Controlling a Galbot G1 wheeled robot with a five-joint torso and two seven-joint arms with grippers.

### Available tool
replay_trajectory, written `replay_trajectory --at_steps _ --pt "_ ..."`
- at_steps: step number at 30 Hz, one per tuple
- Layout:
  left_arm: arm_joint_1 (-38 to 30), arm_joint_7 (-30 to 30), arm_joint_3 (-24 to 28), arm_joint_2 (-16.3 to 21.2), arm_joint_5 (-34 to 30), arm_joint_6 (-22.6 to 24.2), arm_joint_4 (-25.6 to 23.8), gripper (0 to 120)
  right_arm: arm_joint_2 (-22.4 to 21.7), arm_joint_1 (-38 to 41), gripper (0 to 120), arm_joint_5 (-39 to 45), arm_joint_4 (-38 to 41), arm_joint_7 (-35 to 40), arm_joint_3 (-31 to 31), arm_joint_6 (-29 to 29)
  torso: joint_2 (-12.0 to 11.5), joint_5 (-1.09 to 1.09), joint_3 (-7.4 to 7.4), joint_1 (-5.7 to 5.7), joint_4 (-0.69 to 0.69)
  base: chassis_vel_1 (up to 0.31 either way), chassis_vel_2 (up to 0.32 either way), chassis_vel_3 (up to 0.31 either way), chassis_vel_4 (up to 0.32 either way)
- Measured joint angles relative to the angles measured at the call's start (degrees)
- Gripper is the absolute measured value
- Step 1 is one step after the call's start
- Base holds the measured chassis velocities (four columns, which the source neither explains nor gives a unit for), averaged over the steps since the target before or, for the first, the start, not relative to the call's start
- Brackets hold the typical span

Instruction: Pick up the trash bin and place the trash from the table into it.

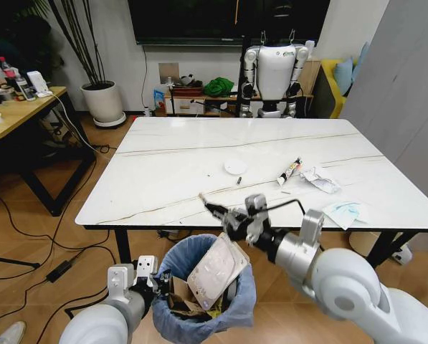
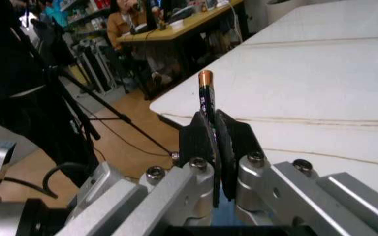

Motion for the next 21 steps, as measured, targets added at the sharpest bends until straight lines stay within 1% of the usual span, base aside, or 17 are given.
replay_trajectory --at_steps 3,10,11,12,14,15,16,17,18,19,20,21 --pt "0.0 -0.1 -0.3 -0.1 0.0 0.0 -0.1 0 -0.2 -0.5 0 -0.7 0.0 -0.6 -0.7 -0.3 0.0 0.00 0.00 0.00 0.00 0.000 0.000 0.000 0.000" --pt "0.3 -0.4 -1.9 -0.6 -0.4 0.0 -0.6 0 -1.5 -2.3 0 -3.4 0.4 -4.5 -2.2 -1.3 0.0 -0.01 0.01 0.00 0.00 0.000 0.000 0.000 0.000" --pt "0.3 -0.5 -1.9 -0.7 -0.4 0.0 -0.6 0 -1.5 -2.3 3 -3.7 0.4 -4.9 -2.4 -1.4 0.0 0.00 0.01 0.00 0.00 0.000 0.000 0.000 0.000" --pt "0.3 -0.5 -1.9 -0.7 -0.4 0.0 -0.6 0 -1.5 -2.3 3 -3.7 0.4 -4.9 -2.4 -1.4 0.0 0.00 0.01 0.00 0.00 0.000 0.000 0.000 0.000" --pt "0.4 -0.5 -1.9 -0.7 -0.4 0.0 -0.7 0 -1.4 -2.2 14 -4.0 0.3 -5.4 -2.5 -1.4 0.0 -0.01 0.01 0.00 0.00 0.000 0.000 0.000 0.000" --pt "0.4 -0.5 -1.9 -0.7 -0.4 0.0 -0.7 0 -1.4 -2.1 18 -4.1 0.2 -5.5 -2.6 -1.3 0.0 -0.01 0.01 0.00 0.00 0.000 0.000 0.000 0.000" --pt "0.4 -0.5 -1.9 -0.7 -0.4 0.0 -0.7 0 -1.4 -2.1 18 -4.1 0.2 -5.5 -2.6 -1.3 0.0 -0.01 0.01 0.00 0.00 0.000 0.000 0.000 0.000" --pt "0.4 -0.5 -2.0 -0.7 -0.4 0.0 -0.7 0 -1.3 -2.0 24 -4.1 0.1 -5.5 -2.5 -1.3 0.0 -0.01 0.01 0.00 0.00 0.000 0.000 0.000 0.000" --pt "0.4 -0.5 -2.0 -0.7 -0.4 0.0 -0.8 0 -1.3 -2.0 27 -4.1 0.1 -5.5 -2.5 -1.3 0.0 -0.01 0.01 0.00 0.00 0.000 0.000 0.000 0.000" --pt "0.4 -0.5 -2.0 -0.7 -0.4 0.0 -0.8 0 -1.3 -2.0 27 -4.1 0.1 -5.5 -2.5 -1.3 0.0 -0.01 0.01 0.00 0.00 0.000 0.000 0.000 0.000" --pt "0.4 -0.5 -2.1 -0.6 -0.4 0.0 -0.8 0 -1.2 -1.9 31 -4.2 0.0 -5.5 -2.5 -1.2 0.0 -0.01 0.01 0.00 0.00 0.000 0.000 0.000 0.000" --pt "0.4 -0.5 -2.1 -0.6 -0.5 0.0 -0.9 0 -1.1 -1.9 38 -4.2 -0.1 -5.4 -2.5 -1.1 0.0 -0.01 0.01 0.00 0.00 0.000 0.000 0.000 0.000"
